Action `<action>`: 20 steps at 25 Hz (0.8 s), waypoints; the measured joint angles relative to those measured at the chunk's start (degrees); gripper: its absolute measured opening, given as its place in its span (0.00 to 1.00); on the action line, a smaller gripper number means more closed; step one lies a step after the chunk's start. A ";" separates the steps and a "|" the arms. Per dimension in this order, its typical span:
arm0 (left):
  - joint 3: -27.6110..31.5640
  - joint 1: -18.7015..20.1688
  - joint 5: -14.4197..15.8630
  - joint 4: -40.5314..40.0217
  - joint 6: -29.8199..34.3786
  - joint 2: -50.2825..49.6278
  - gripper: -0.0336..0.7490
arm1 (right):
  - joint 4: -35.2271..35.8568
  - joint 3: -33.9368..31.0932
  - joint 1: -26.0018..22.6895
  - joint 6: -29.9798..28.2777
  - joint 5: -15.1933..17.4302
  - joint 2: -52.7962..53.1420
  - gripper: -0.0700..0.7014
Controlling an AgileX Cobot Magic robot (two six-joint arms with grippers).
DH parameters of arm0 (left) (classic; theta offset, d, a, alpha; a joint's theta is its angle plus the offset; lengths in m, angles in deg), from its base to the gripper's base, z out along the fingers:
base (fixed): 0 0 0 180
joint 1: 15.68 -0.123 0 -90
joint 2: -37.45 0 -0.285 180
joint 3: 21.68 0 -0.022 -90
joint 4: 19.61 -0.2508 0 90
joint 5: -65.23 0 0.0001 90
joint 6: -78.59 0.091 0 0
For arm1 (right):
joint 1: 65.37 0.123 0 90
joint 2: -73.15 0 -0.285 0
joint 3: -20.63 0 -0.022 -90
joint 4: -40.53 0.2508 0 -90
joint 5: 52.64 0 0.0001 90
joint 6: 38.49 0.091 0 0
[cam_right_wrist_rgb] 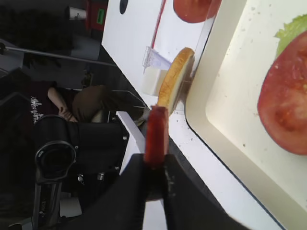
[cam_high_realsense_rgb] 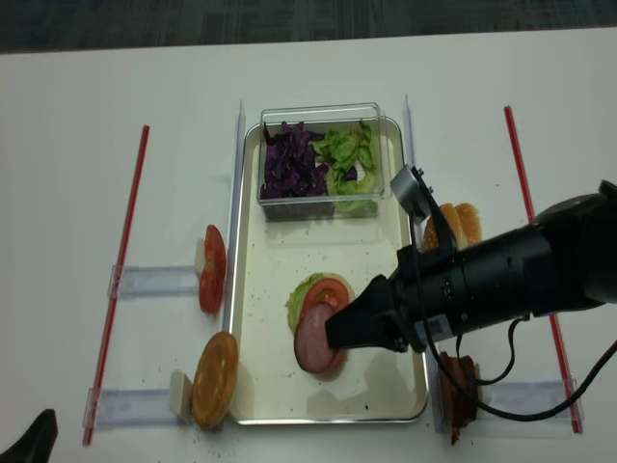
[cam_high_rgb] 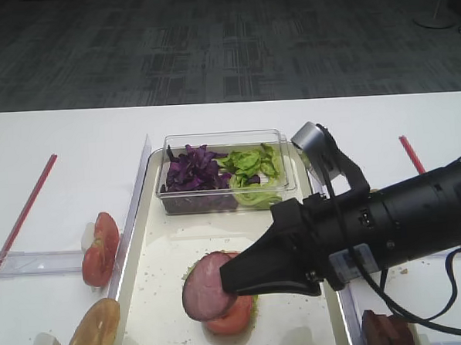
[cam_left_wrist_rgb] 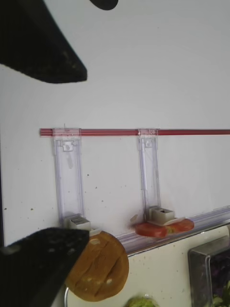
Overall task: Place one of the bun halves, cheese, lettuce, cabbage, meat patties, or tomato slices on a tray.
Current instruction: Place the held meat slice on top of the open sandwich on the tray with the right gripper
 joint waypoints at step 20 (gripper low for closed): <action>0.00 0.00 0.00 0.00 0.00 0.00 0.76 | 3.66 0.10 -0.69 -5.40 0.27 -4.53 0.25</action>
